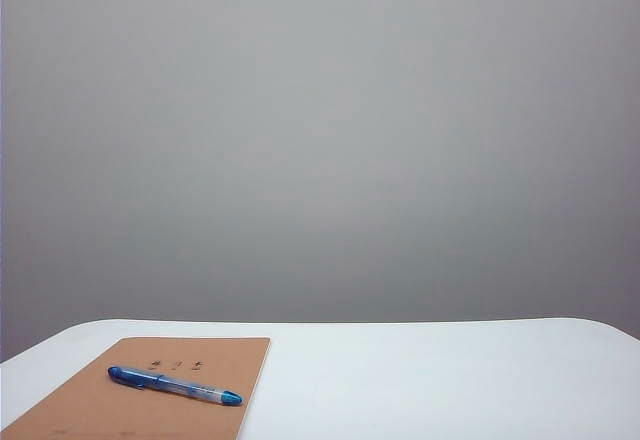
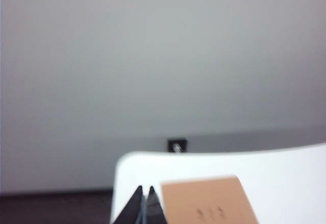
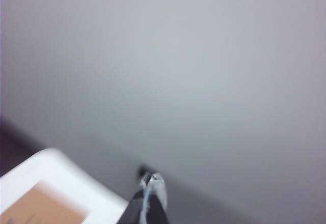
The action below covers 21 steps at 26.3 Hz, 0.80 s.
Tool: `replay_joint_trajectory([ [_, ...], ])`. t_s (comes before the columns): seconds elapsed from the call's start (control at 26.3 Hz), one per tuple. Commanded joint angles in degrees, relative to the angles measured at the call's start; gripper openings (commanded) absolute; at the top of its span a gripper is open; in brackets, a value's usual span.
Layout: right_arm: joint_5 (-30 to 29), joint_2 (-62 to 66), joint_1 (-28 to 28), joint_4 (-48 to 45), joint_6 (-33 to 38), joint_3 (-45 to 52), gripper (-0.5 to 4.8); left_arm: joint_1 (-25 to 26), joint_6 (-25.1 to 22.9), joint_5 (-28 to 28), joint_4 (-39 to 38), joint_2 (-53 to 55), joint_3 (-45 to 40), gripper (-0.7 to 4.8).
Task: Pick up a pen on the table and place it on the notebook.
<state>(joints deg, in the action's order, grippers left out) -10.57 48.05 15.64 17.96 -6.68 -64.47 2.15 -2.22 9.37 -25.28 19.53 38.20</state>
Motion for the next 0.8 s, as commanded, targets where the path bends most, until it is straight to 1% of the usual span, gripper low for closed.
replay_joint_trajectory([
  [0.04, 3.32, -12.68, 0.07, -15.34, 8.57, 19.47, -0.05, 0.17, 1.38, -1.70, 3.80, -4.90, -6.08, -0.03],
  [0.11, 8.94, -18.49, 0.00, -19.96, 6.51, 28.04, -0.05, -0.17, 2.10, 0.50, 5.46, -7.80, -8.48, -0.04],
  [0.15, 12.26, -20.92, -0.02, -21.11, 5.99, 31.17, -0.05, -0.39, 2.73, 0.44, 6.19, -9.11, -9.33, -0.04],
  [0.19, 14.27, -23.82, -0.02, -22.12, 6.10, 34.51, -0.05, -0.55, 2.99, -0.52, 7.04, -10.67, -10.27, -0.04],
  [0.23, 14.23, -26.05, -0.02, -22.51, 6.29, 36.94, -0.05, -0.68, 3.04, -1.07, 7.56, -11.96, -10.95, -0.05],
  [0.27, 14.21, -30.23, 0.15, -22.95, 7.08, 41.42, -0.05, -0.70, 3.48, -2.34, 8.37, -14.43, -12.39, -0.05],
  [0.3, 14.86, -31.80, 0.11, -22.88, 7.10, 43.06, -0.05, -0.61, 4.31, -2.47, 8.44, -15.37, -13.03, -0.05],
  [0.34, 15.45, -33.44, 0.11, -22.84, 7.08, 44.63, -0.05, -0.61, 5.51, -2.56, 8.52, -16.09, -13.68, -0.05],
  [0.38, 16.04, -37.11, 0.04, -22.82, 7.10, 47.87, -0.05, -0.68, 8.74, -2.62, 8.46, -17.49, -15.45, -0.05],
  [0.42, 16.02, -39.12, 0.04, -22.73, 7.23, 49.37, -0.05, -0.70, 9.75, -2.84, 8.46, -18.01, -16.52, -0.04],
  [0.46, 16.06, -42.40, 0.02, -21.57, 8.07, 51.36, -0.05, -0.70, 9.79, -2.73, 8.07, -18.60, -17.88, -0.04],
  [0.49, 17.18, -46.25, 0.02, -18.43, 8.52, 52.78, -0.05, -0.70, 9.79, -2.10, 7.56, -18.88, -18.78, -0.04],
  [0.53, 18.12, -47.82, 0.02, -17.44, 8.79, 53.33, -0.05, -0.70, 9.75, -1.09, 7.63, -18.91, -19.12, -0.04],
  [0.61, 18.38, -48.11, -0.07, -18.56, 11.39, 54.18, -0.05, -0.70, 9.57, 0.76, 8.11, -18.91, -19.56, -0.04],
  [0.68, 18.10, -47.52, -0.35, -18.69, 14.38, 54.58, -0.05, -0.70, 8.31, 4.26, 8.74, -19.39, -20.06, -0.03],
  [0.72, 17.99, -47.52, -0.33, -18.64, 15.08, 55.32, -0.05, -0.72, 8.28, 7.13, 10.51, -19.47, -20.87, -0.02],
  [0.8, 17.94, -48.04, -0.33, -18.75, 15.23, 56.70, -0.05, -0.72, 8.33, 9.11, 11.34, -19.47, -22.05, -0.03],
])
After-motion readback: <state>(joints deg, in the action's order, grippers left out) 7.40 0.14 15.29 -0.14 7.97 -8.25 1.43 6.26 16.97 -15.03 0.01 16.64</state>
